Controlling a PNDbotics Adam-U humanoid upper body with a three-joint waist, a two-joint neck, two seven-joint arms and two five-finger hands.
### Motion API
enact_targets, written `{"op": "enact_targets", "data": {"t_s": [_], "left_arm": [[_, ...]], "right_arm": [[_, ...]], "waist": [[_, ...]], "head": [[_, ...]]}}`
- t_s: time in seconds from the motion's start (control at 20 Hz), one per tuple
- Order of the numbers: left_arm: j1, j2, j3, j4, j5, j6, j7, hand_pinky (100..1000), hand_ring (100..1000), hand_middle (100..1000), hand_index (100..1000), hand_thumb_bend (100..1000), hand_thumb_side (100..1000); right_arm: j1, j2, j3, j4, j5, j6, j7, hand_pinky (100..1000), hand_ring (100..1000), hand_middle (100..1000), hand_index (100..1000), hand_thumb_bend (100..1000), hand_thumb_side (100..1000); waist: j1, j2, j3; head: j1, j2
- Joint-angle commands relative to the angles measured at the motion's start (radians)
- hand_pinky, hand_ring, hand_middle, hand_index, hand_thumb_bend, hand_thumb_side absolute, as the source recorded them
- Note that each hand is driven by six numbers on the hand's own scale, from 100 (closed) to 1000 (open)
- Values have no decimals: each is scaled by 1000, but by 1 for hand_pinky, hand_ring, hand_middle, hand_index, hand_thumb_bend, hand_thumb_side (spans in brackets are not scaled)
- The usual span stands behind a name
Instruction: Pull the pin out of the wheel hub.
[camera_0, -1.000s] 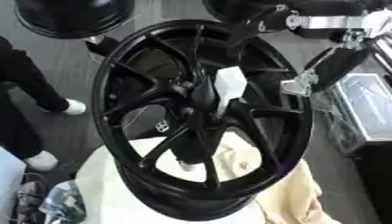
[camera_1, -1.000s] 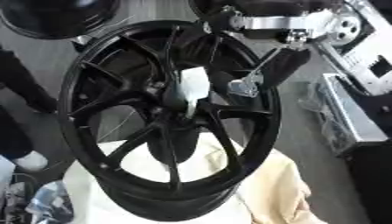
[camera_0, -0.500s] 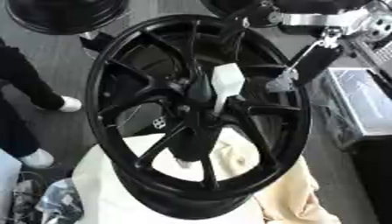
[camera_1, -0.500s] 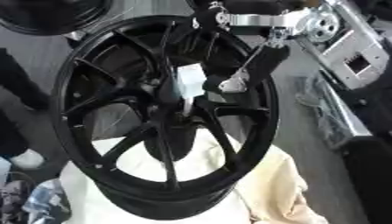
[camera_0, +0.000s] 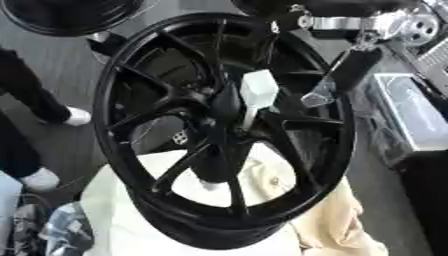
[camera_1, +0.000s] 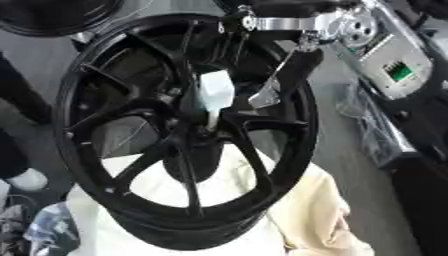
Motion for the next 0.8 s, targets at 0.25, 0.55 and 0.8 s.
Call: {"op": "enact_targets", "data": {"t_s": [0.25,0.55,0.8], "left_arm": [[-10,17,-1,-7,-8,4,0,680,728,746,723,168,851],[-13,15,-1,-8,-11,6,1,679,728,746,722,167,855],[-13,14,0,-8,-12,7,3,679,728,745,722,168,857]], "right_arm": [[-13,-4,-11,-4,33,31,-3,1000,782,721,907,434,207],[-9,9,-7,10,64,32,-2,1000,794,711,891,434,199],[-7,16,-3,16,87,35,-3,1000,791,692,876,426,198]], "waist": [[3,0,4],[-1,11,5],[-3,18,8]], "head": [[-13,6],[-14,6],[-16,6]]}}
